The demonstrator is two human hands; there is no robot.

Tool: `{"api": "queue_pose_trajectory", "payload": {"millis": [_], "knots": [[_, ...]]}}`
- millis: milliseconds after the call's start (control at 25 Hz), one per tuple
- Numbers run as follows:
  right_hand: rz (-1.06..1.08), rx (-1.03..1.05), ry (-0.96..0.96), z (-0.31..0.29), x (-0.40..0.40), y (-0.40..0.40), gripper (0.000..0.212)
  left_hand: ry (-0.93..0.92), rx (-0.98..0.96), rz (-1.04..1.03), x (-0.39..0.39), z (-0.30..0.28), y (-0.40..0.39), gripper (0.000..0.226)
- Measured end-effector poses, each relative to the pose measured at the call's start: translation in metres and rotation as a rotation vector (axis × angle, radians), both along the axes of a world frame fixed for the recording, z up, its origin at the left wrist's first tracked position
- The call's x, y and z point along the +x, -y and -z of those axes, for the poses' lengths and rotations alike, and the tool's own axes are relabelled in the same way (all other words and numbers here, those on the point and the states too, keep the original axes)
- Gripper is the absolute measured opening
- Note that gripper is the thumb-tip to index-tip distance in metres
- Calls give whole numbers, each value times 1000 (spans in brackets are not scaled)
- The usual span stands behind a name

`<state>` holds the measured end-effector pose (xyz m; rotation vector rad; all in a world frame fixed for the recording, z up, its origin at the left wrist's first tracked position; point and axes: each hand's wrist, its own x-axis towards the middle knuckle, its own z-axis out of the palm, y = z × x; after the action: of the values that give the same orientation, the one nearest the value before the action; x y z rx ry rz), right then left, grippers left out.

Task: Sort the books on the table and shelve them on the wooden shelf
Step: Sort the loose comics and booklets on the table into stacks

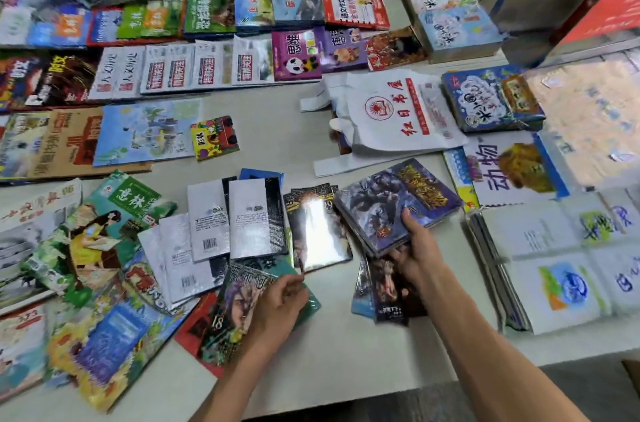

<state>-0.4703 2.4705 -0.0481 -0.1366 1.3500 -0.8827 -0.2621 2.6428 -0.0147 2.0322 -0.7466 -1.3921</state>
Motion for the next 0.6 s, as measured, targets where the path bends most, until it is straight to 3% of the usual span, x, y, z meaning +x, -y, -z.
{"api": "queue_pose_trajectory", "payload": {"millis": [80,160,240,280,400,600], "knots": [[-119,27,-226,8,-2,1,48,72,49,102,-4,8,-6,13],[-350,9,-619,11,-11,-8,53,145,85,252,-12,15,-10,11],[-567,-112,-981,21,-35,-26,60,149,83,336,-27,19,-5,22],[-621,-166,-1072,27,-48,-37,57,136,75,358,-36,22,-1,29],[-694,-159,-931,39,-65,-73,32,61,95,385,-68,29,16,46],[-657,-111,-853,55,-62,-112,43,46,187,286,-95,47,29,64]]}}
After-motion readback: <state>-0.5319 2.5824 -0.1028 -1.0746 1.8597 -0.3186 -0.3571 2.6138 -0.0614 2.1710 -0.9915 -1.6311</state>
